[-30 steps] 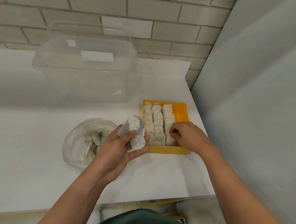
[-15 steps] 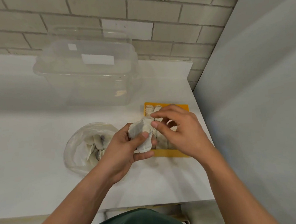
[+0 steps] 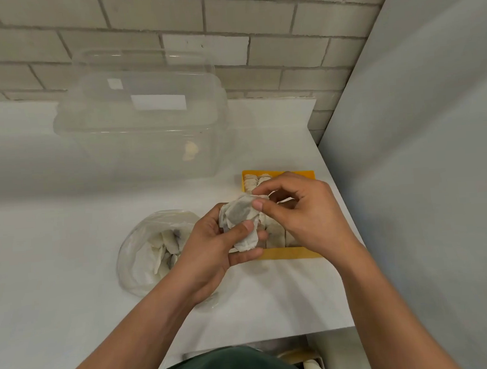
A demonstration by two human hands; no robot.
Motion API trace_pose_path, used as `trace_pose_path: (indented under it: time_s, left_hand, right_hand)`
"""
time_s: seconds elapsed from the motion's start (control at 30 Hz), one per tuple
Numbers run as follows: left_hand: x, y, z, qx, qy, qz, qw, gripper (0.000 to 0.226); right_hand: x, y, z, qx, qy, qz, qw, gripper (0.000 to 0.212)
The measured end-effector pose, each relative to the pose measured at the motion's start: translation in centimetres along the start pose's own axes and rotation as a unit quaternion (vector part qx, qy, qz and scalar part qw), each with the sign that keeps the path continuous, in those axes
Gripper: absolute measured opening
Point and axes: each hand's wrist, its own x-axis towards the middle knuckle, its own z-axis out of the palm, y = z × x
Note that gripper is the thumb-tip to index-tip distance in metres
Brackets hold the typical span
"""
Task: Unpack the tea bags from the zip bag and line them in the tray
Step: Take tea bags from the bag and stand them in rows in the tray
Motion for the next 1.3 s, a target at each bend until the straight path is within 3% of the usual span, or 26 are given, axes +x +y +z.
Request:
trace_pose_path:
  time_s: [0.2,0.27,0.4,0.63,0.93,1.3]
  left_hand:
    - [0.3,0.3,-0.1,-0.003,-0.015,-0.020,1.000,0.027]
    - [0.3,0.4,-0.1,0.000,-0.019,-0.031,0.999,0.026]
    - [0.4,0.5,0.0,0.011,-0.017,-0.045,0.999,0.025]
    - [0.4,0.5,-0.1,0.004,-0.013,-0.051,0.999,0.025]
    - [0.0,0.3,-1.0,-0.015,0.022,-0.024,0.999,0.025]
    - [-0.8,0.3,-1.7,-0.013,0.101,-0.001,0.995,0.023]
  right_hand:
    - [-0.6,-1.0,-0.6,0.008,0.055,-0.006,0.998,0.012]
    - [-0.8,-1.5,-1.0,-0.021,0.062,-0.040,0.997,0.009]
    - [-1.0,-2.0,-2.5,-0.073,0.152,-0.125,0.978,0.007]
    - [0.1,0.7,-5.5,-0.153,0.126,-0.058,0.978,0.012]
    - [5.2,9.2,-7.5,-0.350,0.049,-0.012,0.935,0.016]
    - [8.7,14.1,-6.4,-0.428,-0.123,0.062,0.893,0.021]
